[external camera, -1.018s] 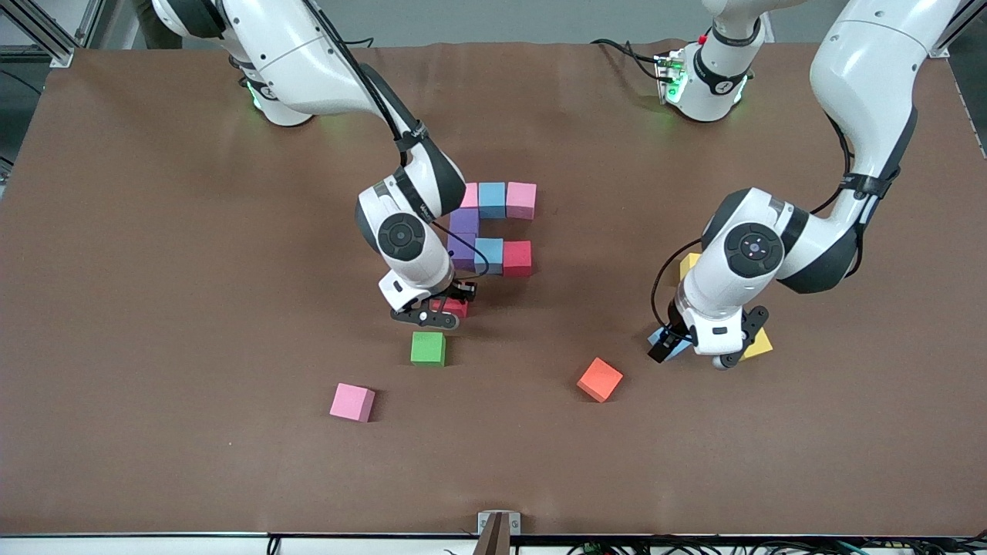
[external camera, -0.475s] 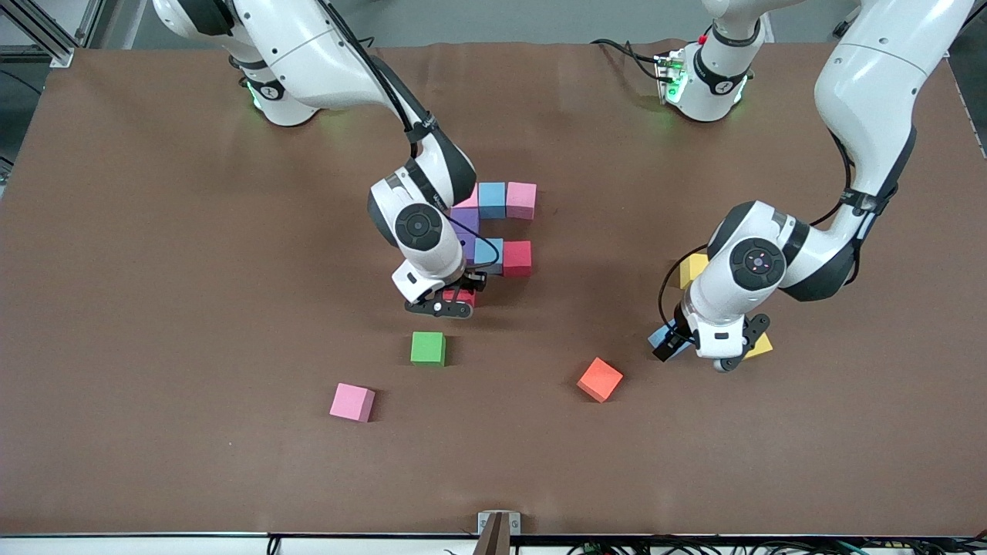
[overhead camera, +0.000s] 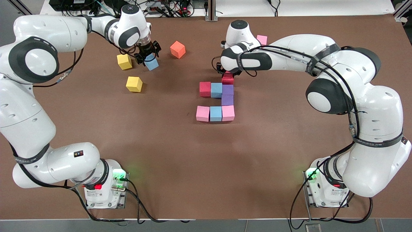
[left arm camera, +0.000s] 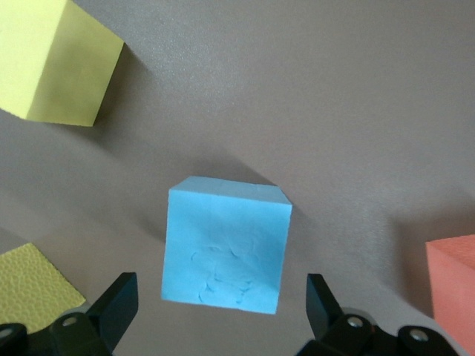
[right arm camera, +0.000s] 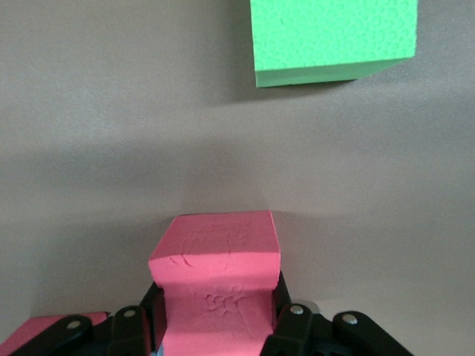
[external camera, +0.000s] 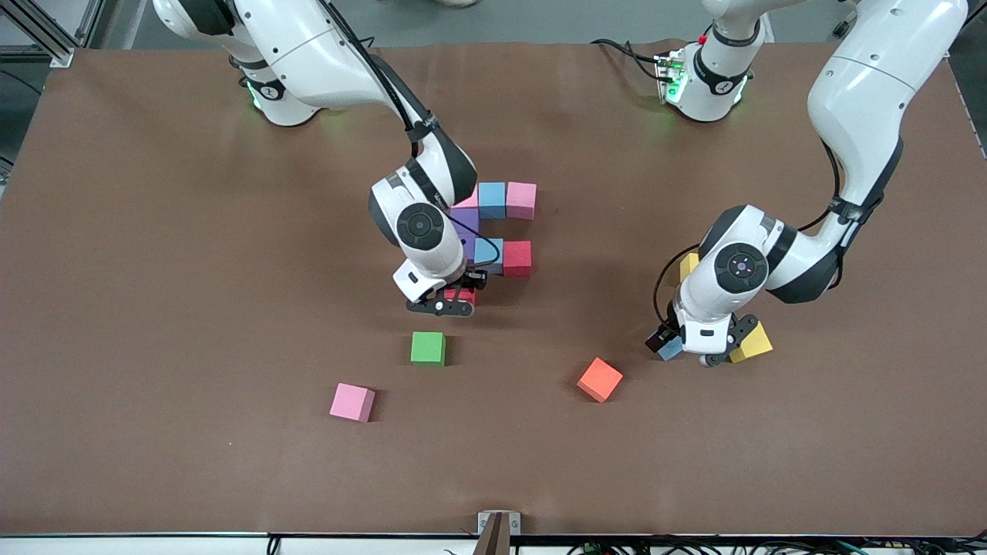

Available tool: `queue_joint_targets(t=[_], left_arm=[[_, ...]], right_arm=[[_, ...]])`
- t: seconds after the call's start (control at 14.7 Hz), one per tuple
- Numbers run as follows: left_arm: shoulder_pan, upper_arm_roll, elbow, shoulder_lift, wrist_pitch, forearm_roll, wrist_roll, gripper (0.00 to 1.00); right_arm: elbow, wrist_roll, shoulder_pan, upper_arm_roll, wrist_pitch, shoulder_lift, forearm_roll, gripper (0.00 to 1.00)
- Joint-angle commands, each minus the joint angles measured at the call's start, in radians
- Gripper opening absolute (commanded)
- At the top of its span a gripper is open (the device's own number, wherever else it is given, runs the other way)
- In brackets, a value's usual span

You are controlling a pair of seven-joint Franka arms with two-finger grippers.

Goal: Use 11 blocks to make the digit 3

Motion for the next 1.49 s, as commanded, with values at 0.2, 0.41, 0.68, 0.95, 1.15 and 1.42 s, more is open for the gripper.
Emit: queue_joint_targets(t=[0.2, 0.41, 0.68, 0.95, 1.15, 1.42], left_arm=[[0.024, 0.002, -0.002, 0.025, 0.004, 0.070, 0.035, 1.00], [0.024, 0.002, 0.006, 0.041, 0.015, 0.072, 0.035, 1.00], [0.022, 0.002, 0.029, 0.062, 0.016, 0.073, 0.037, 1.00], [0.019, 0.007, 0.037, 0.071, 0.024, 0.076, 0.046, 0.98], [0.019, 0.008, 0.037, 0.071, 0.024, 0.076, 0.046, 0.77], [0.018, 0.008, 0.037, 0.067, 0.023, 0.073, 0.032, 0.47]], right_arm=[[-0.012, 0.001, 0.014, -0.004, -0.020, -0.011, -0.019, 0.00], [-0.028, 0.004, 0.017, -0.003, -0.014, -0.012, -0.019, 0.00], [-0.035, 0.009, 0.028, -0.004, -0.009, -0.012, -0.019, 0.00], [-0.056, 0.009, 0.028, -0.003, -0.008, -0.021, -0.019, 0.00], [-0.070, 0.009, 0.028, -0.004, -0.006, -0.026, -0.019, 0.00], [-0.071, 0.012, 0.028, -0.003, -0.006, -0.026, -0.017, 0.00]])
